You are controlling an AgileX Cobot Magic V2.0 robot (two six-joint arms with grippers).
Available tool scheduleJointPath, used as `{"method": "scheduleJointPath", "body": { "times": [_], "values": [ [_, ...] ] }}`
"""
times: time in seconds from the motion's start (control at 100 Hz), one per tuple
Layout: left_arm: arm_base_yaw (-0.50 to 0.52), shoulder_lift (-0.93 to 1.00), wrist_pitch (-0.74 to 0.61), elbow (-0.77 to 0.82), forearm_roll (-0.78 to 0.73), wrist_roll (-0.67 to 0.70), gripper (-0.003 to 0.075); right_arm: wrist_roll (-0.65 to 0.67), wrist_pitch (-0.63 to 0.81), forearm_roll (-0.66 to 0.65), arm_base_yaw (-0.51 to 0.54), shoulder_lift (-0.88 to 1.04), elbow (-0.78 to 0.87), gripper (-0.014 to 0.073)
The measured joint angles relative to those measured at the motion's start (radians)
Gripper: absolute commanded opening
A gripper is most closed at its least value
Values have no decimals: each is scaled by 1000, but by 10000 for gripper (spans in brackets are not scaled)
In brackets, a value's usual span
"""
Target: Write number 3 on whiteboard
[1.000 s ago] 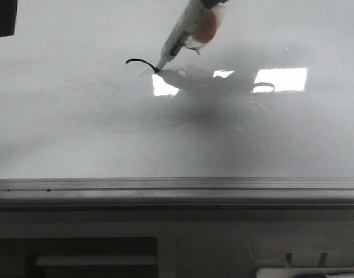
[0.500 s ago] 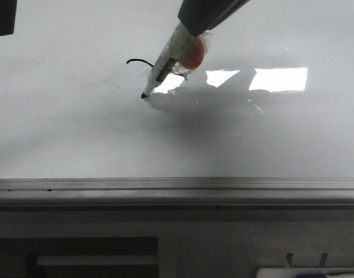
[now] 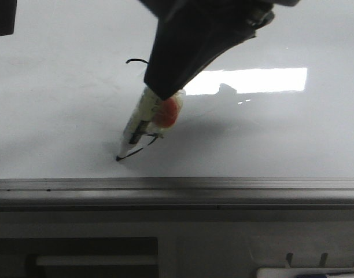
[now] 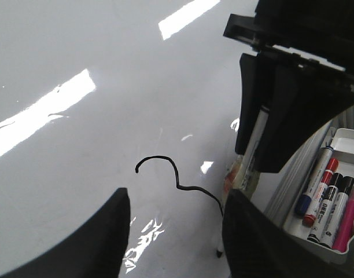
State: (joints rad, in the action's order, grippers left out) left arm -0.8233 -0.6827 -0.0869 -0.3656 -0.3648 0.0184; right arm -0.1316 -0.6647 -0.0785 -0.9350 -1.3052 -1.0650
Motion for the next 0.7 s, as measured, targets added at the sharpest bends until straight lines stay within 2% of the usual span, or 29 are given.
{"method": "scheduleJointPath", "body": {
  "times": [0.21, 0.41, 0.57, 0.7],
  "values": [
    [0, 0, 0, 0, 0, 0, 336, 7, 28, 0, -19, 49, 2, -61],
    [-7, -13, 0, 0, -19, 0, 336, 9, -22, 1, -72, 107, 2, -61],
    [-85, -93, 0, 0, -103, 0, 336, 9, -35, 2, -97, 107, 2, -61],
    [-131, -186, -6, 0, -115, 0, 336, 9, -35, 2, -112, 107, 2, -61]
  ]
}}
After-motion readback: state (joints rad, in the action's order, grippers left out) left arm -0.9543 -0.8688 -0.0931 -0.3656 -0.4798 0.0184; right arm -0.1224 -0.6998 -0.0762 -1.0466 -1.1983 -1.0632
